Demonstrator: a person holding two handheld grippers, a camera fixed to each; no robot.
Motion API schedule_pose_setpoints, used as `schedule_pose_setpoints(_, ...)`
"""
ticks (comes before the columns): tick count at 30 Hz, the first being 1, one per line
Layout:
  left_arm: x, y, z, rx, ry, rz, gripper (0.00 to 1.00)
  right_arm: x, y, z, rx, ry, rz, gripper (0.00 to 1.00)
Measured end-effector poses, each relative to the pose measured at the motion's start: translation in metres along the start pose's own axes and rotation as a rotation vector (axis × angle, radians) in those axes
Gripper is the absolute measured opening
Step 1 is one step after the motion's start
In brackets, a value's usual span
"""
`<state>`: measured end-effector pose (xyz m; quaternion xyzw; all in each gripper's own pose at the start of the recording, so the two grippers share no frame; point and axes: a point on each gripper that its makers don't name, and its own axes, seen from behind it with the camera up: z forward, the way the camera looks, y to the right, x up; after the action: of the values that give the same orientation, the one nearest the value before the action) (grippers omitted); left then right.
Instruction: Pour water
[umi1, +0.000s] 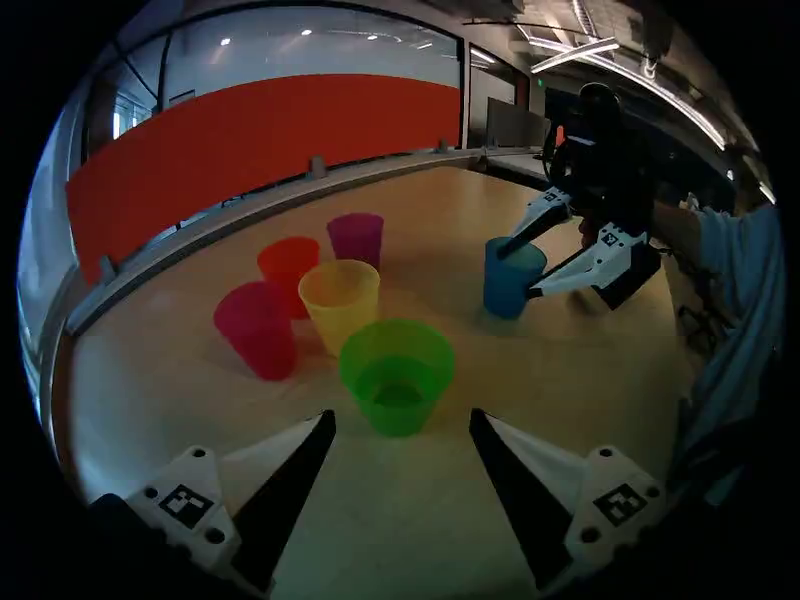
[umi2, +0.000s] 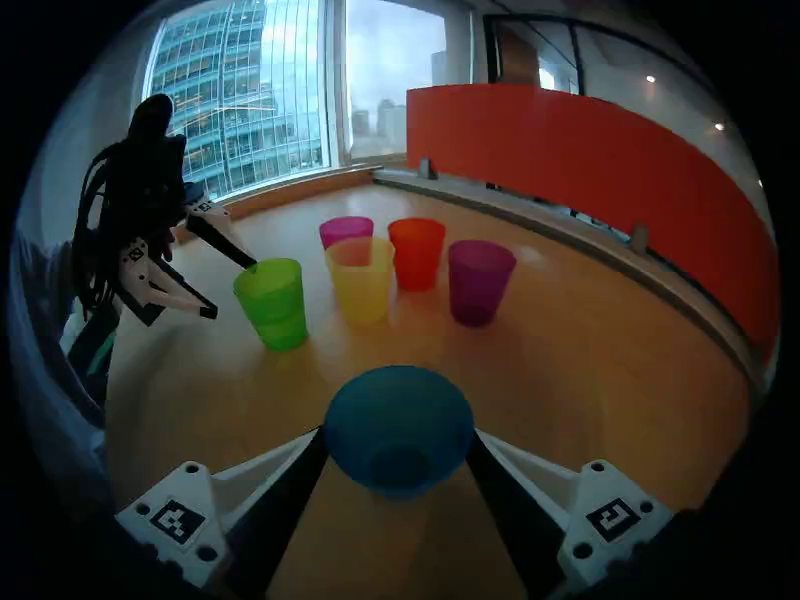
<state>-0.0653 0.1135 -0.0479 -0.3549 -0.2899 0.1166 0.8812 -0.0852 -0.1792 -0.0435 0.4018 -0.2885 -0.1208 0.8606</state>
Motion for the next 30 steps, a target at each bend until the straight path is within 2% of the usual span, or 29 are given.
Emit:
schedule_pose_setpoints(9, 0.000, -0.009, -0.016, 0.044, 0.033, -0.036, 1.00, -0.006, 0.005, -0.020, -0.047, 0.012, -0.015, 1.00)
schedule_pose_setpoints(21, 0.002, -0.019, -0.048, 0.134, 0.092, -0.073, 1.00, -0.014, 0.011, -0.058, -0.120, 0.045, -0.006, 1.00)
schedule_pose_setpoints(30, 0.002, -0.027, -0.066, 0.209, 0.129, -0.092, 1.00, -0.013, 0.016, -0.080, -0.173, 0.082, 0.012, 1.00)
